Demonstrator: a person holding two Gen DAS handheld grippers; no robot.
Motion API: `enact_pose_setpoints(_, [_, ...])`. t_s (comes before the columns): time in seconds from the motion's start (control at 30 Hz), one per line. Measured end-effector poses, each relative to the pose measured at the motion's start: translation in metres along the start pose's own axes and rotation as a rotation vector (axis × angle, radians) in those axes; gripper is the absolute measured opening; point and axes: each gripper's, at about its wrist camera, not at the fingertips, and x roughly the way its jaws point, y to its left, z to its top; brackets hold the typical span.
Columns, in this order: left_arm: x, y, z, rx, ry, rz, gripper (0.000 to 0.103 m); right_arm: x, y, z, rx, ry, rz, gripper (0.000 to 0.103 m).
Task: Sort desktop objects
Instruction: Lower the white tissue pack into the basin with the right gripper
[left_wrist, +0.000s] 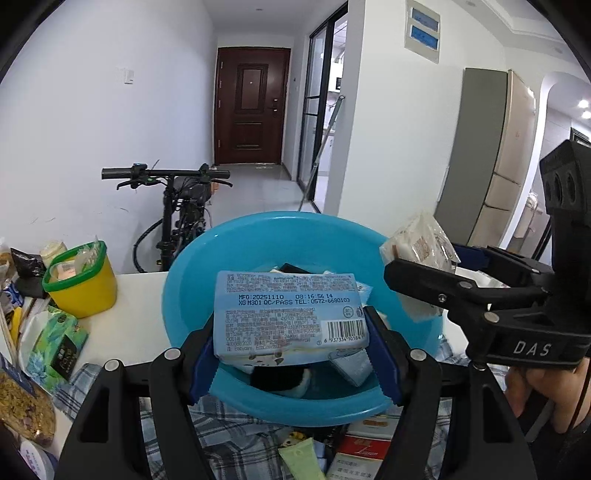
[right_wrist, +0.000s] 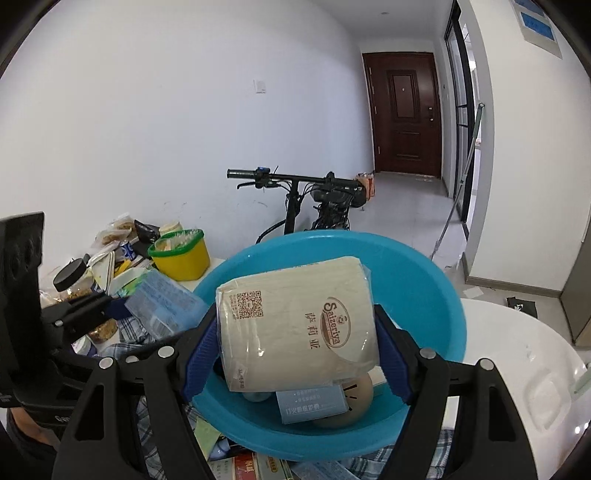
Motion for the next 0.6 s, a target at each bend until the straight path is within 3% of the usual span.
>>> enact_pose_setpoints(0.3, [0.006,0.002,-0.004,-0.006,0.003,0.028,0.073,0.001,-0.019,-0.006,0.007,0.043,-0.048,0.075])
enact_pose_setpoints(0.6, [0.009,0.002,-0.004,-0.005,0.006,0.035,0.073,0.009,-0.022,-0.01,0.012,0.068,-0.037,0.075])
